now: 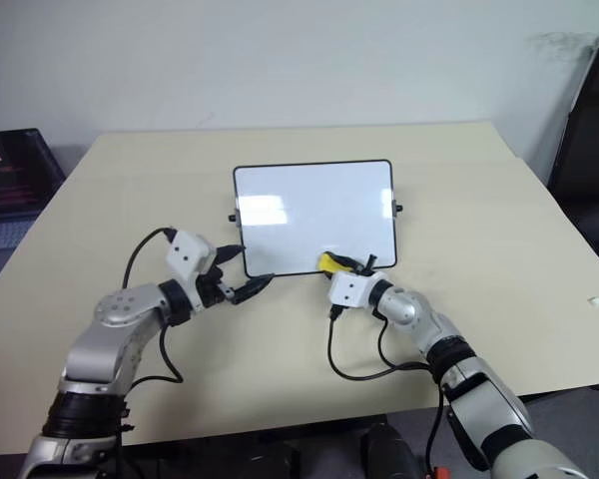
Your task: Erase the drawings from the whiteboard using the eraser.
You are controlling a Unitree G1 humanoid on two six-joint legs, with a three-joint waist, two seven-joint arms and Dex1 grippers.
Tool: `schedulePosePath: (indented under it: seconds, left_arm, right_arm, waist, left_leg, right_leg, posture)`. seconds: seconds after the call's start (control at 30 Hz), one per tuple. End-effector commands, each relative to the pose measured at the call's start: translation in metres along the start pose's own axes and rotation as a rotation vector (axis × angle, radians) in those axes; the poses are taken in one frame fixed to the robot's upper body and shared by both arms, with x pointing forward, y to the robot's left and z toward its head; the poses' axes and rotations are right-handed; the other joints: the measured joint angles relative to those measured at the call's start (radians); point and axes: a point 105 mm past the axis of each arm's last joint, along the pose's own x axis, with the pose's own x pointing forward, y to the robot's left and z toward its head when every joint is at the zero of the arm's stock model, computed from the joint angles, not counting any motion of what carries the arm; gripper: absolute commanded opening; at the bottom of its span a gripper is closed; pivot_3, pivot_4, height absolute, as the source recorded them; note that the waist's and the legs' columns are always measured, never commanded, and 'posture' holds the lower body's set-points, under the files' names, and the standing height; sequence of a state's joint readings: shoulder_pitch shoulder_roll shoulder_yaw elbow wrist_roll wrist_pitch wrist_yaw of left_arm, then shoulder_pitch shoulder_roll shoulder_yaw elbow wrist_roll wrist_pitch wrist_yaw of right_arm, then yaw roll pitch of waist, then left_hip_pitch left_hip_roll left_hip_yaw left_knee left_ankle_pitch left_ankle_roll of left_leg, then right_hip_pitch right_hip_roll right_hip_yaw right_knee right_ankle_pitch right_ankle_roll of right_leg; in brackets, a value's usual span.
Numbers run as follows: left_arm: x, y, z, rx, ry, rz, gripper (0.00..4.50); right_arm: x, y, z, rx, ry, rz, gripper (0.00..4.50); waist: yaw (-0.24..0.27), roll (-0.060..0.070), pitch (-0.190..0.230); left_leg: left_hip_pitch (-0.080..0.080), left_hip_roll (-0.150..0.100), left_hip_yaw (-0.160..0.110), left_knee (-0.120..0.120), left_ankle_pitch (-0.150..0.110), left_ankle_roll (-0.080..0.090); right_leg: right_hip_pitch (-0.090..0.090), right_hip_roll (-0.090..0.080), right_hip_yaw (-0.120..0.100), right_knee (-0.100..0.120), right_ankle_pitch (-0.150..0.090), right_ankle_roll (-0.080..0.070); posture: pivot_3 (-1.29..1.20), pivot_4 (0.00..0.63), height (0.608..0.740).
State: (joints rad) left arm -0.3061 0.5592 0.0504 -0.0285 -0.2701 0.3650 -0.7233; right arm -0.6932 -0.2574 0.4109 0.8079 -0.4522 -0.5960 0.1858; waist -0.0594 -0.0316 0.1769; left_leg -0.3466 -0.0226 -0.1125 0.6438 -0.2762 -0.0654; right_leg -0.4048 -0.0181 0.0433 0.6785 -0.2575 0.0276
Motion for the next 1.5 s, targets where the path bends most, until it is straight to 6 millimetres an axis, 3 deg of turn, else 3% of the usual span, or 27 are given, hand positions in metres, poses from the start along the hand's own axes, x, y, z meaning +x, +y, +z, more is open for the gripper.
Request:
schedulePosePath:
  seconds: [0.03, 0.2, 0.27, 0.4, 0.57, 1.07, 1.37, 1.5]
  left_arm:
    - [-0.004, 0.016, 0.012, 0.015, -0.043, 0.062, 4.5]
    - [-0.008, 0.022, 0.01, 0.011, -0.028, 0.093, 4.5]
    - [-0.009, 0.021, 0.01, 0.01, -0.029, 0.095, 4.5]
    - [-0.01, 0.018, 0.011, 0.011, -0.031, 0.094, 4.5]
    - [-0.01, 0.018, 0.013, 0.013, -0.032, 0.097, 4.5]
    - [-0.007, 0.012, 0.016, 0.006, -0.034, 0.09, 4.5]
    - [-0.009, 0.012, 0.014, 0.001, -0.029, 0.087, 4.5]
    - [-0.009, 0.011, 0.011, 0.006, -0.016, 0.07, 4.5]
  right_arm:
    - [0.003, -0.04, 0.011, 0.008, -0.036, -0.164, 1.12]
    - [0.005, -0.086, 0.015, 0.06, -0.033, -0.375, 1.12]
    - [0.004, -0.1, 0.001, 0.109, 0.043, -0.464, 1.12]
    - [-0.002, -0.11, -0.024, 0.175, 0.169, -0.567, 1.12]
    - [0.004, -0.092, -0.035, 0.241, 0.237, -0.539, 1.12]
    - [0.051, -0.01, 0.014, 0.195, 0.1, -0.231, 1.12]
    - [0.054, 0.024, 0.031, 0.182, 0.032, -0.039, 1.12]
    - [0.047, 0.026, 0.027, 0.154, 0.04, -0.009, 1.12]
  waist:
    - [0.0, 0.0, 0.0]
    - [0.0, 0.0, 0.001]
    - [0.0, 0.0, 0.001]
    - [0.002, 0.0, 0.001]
    - [0.001, 0.0, 0.001]
    - [-0.031, -0.001, 0.001]
    - [-0.027, 0.0, 0.001]
    - [-0.026, 0.0, 0.001]
  left_leg:
    - [0.0, 0.0, 0.0, 0.0, 0.0, 0.0]
    - [-0.002, 0.0, 0.0, -0.001, 0.0, 0.0]
    - [-0.002, 0.0, 0.0, -0.001, 0.0, 0.0]
    - [-0.002, 0.0, 0.0, -0.003, 0.0, 0.0]
    - [-0.001, 0.0, 0.001, -0.003, 0.0, 0.0]
    - [0.002, 0.001, 0.001, -0.001, 0.0, 0.0]
    - [0.002, 0.001, 0.0, -0.001, 0.0, 0.0]
    - [0.001, 0.001, 0.0, -0.001, 0.0, 0.0]
  right_leg:
    - [0.0, 0.0, 0.0, 0.0, 0.0, 0.0]
    - [-0.002, 0.0, 0.0, -0.001, 0.001, -0.002]
    - [-0.002, -0.001, 0.0, -0.001, 0.001, -0.002]
    - [-0.002, -0.001, 0.0, -0.002, 0.001, -0.002]
    - [-0.001, -0.001, 0.0, -0.003, 0.001, -0.002]
    - [0.0, 0.001, 0.001, 0.001, 0.0, 0.0]
    - [0.0, 0.001, 0.0, 0.001, 0.0, 0.0]
    - [0.0, 0.001, 0.0, 0.0, 0.0, 0.0]
  posture:
    - [0.0, 0.15, 0.74]
    - [0.0, 0.15, 0.74]
    - [0.0, 0.15, 0.74]
    - [0.0, 0.15, 0.74]
    - [0.0, 0.15, 0.74]
    - [0.0, 0.15, 0.74]
    - [0.0, 0.15, 0.74]
    - [0.0, 0.15, 0.74]
